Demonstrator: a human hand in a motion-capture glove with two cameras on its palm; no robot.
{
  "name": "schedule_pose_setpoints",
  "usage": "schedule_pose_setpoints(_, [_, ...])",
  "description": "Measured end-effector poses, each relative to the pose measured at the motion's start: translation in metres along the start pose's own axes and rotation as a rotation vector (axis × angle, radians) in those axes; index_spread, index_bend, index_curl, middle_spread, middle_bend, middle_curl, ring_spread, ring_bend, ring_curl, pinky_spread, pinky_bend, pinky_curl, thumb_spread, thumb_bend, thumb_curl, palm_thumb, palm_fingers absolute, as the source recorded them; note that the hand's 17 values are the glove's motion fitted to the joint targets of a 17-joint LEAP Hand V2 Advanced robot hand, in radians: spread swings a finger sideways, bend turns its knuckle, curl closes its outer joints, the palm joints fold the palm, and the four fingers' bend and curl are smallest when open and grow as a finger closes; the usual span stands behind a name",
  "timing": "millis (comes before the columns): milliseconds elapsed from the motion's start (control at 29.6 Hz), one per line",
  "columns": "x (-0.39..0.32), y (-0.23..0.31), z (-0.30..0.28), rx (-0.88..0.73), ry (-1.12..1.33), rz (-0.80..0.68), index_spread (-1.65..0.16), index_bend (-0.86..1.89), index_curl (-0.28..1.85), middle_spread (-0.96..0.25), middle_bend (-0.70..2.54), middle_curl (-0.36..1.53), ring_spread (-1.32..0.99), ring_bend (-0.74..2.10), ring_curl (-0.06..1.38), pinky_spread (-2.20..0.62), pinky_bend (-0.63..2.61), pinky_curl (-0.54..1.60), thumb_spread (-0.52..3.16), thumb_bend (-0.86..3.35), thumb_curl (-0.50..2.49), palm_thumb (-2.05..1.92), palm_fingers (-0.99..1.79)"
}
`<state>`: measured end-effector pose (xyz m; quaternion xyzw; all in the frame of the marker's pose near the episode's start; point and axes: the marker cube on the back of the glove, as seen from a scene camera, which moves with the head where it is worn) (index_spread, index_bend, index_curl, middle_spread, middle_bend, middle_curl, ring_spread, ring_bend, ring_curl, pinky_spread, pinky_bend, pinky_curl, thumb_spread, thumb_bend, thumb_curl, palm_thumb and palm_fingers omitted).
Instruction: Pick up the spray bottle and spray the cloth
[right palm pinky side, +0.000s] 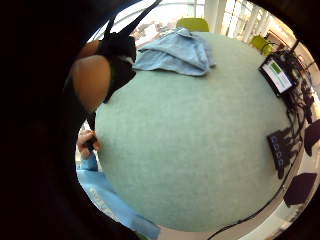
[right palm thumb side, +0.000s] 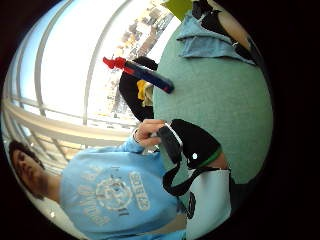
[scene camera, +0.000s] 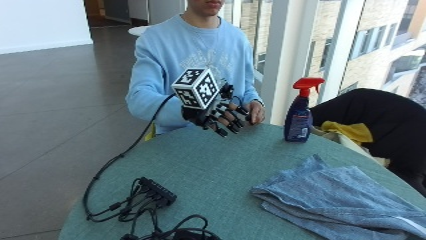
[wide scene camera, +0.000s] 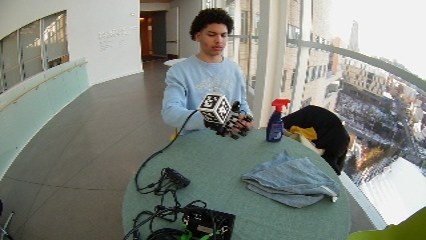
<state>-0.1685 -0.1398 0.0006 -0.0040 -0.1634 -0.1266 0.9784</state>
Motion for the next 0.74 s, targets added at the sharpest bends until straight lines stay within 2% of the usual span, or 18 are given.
schedule_pose_setpoints(338, [0.04, 0.079, -0.012, 0.053, 0.177, 0.056, -0.37, 0.13, 0.27, -0.09, 0.3, 0.44, -0.03, 0.38, 0.35, 0.19, 0.27, 0.36, 1.06, -0.02, 0.36, 0.64, 0.7])
schedule_pose_setpoints(743, [0.06, 0.108, -0.019, 0.074, 0.179, 0.093, -0.36, 0.14, 0.27, -0.09, 0.28, 0.43, -0.04, 0.35, 0.34, 0.2, 0.23, 0.35, 1.09, -0.02, 0.34, 0.66, 0.73])
